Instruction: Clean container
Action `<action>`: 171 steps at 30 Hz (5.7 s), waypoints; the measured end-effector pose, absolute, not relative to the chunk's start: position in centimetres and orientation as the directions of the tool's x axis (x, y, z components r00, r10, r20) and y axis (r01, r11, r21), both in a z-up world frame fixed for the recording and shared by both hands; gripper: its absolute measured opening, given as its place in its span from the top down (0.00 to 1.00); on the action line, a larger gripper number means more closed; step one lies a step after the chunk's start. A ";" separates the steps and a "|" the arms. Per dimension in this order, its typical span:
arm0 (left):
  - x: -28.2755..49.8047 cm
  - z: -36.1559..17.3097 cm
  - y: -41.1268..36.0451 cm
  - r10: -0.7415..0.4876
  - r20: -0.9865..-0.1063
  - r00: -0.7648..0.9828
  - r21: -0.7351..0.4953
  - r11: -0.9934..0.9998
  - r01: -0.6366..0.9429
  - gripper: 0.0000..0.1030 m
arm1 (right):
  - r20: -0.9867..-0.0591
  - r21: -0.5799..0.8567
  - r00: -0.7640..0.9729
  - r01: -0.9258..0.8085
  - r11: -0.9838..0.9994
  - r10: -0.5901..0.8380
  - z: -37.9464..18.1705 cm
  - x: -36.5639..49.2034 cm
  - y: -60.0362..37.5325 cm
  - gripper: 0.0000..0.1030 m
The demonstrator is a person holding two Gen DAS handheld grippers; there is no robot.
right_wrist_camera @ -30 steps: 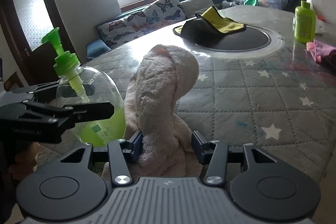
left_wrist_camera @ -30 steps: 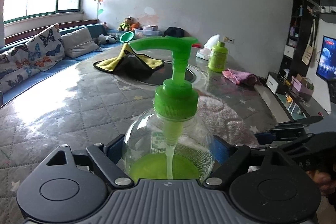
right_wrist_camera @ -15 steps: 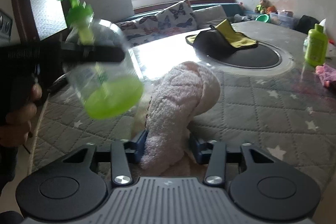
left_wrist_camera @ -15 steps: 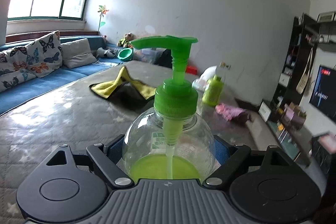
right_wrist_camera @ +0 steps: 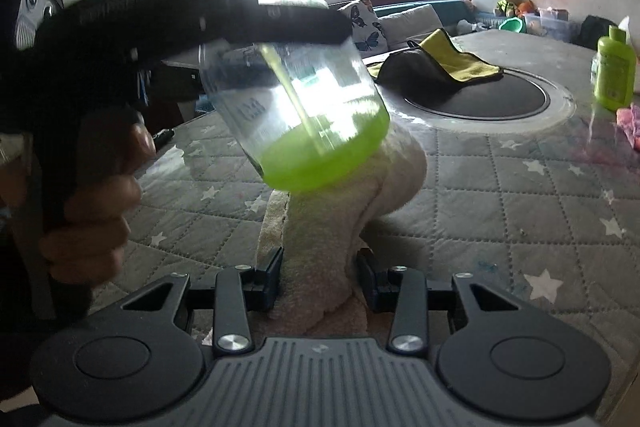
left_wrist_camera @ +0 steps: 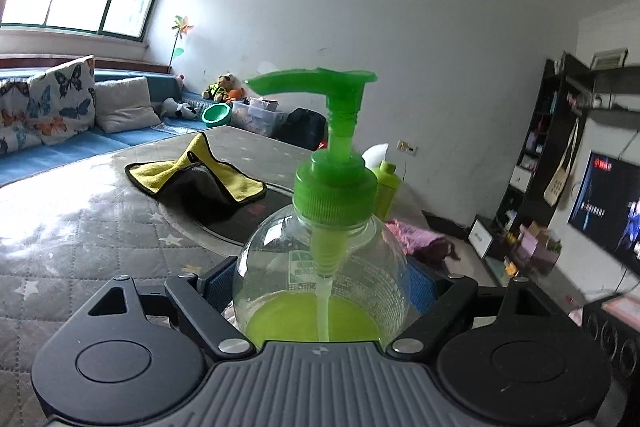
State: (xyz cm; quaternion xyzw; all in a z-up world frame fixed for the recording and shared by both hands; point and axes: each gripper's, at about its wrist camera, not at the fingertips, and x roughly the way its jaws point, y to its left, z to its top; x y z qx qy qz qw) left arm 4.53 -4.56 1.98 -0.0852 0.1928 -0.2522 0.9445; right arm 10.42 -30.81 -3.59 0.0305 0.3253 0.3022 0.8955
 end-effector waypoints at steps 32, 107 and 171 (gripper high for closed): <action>4.8 0.5 -3.5 -0.272 -0.401 0.875 -0.085 0.962 0.260 0.15 | -0.575 0.276 0.631 -0.450 0.850 0.521 -3.6 12.0 -30.9 0.63; 0.9 -4.0 1.1 -0.098 -0.637 0.765 -0.080 0.995 0.061 0.00 | -0.583 0.205 0.772 -0.161 0.965 0.252 -4.6 13.6 -28.3 0.03; 1.1 -4.6 0.2 -0.053 -0.643 0.764 -0.005 0.998 0.065 0.00 | -0.622 0.088 0.759 -0.175 0.981 0.192 -5.1 14.2 -26.7 0.00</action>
